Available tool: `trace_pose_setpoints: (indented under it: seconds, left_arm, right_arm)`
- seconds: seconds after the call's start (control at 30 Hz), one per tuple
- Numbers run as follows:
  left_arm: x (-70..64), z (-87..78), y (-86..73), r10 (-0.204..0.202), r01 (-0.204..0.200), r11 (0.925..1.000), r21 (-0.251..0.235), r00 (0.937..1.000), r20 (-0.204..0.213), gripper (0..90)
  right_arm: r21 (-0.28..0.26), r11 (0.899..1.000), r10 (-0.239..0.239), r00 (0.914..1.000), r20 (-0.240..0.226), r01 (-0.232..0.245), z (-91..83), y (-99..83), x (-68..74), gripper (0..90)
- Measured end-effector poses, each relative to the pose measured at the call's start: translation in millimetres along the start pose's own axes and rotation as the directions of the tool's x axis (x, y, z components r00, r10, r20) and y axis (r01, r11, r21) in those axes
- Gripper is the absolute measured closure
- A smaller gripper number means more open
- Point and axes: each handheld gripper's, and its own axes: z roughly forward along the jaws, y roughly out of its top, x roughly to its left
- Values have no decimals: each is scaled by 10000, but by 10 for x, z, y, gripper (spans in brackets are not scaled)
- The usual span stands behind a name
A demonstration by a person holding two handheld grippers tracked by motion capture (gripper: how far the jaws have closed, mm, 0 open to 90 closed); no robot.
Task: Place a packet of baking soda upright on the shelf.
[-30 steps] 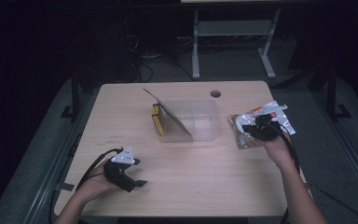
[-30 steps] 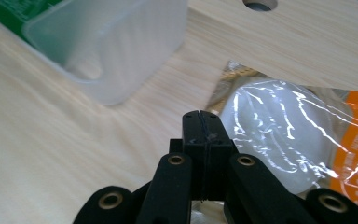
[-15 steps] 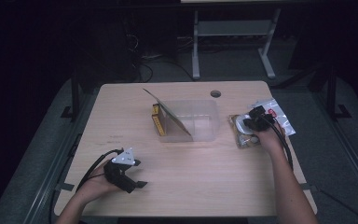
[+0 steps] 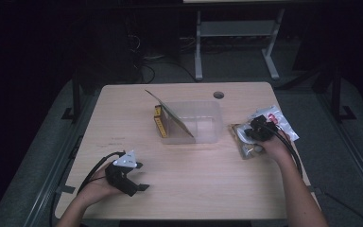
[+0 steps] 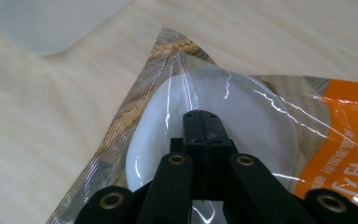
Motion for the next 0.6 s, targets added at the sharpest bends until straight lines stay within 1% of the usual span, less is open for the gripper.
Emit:
trace_pose_setpoints:
  seconds: [0.13,0.2,0.23,0.33,0.4,0.47,0.6]
  left_arm:
    - [-11,7,-1,-76,76,10000,-11,10000,14,143]
    - [-11,5,1,-66,66,10000,-33,10000,16,142]
    - [-6,-1,3,11,-11,10000,33,10000,13,143]
    - [-3,-3,4,16,-16,10000,40,10000,-17,143]
    - [-7,-1,5,-10,10,10000,35,10000,-7,142]
    - [-18,3,5,-83,83,10000,-47,10000,-1,142]
    - [-17,8,6,-42,42,10000,-21,10000,-4,143]
  right_arm:
    - [110,9993,-340,9989,-321,344,-64,-49,127,900]
    - [105,9991,-415,9978,-519,421,-90,-72,182,900]
    - [158,9988,-454,9967,-667,466,-113,-88,227,900]
    - [85,9981,-605,9944,-865,614,-159,-136,352,900]
    - [60,9965,-825,9910,-1058,836,-193,-163,437,900]
    - [52,9958,-904,9888,-1184,916,-226,-193,534,900]
    - [7,9921,-1234,9795,-1595,1251,-282,-228,731,900]
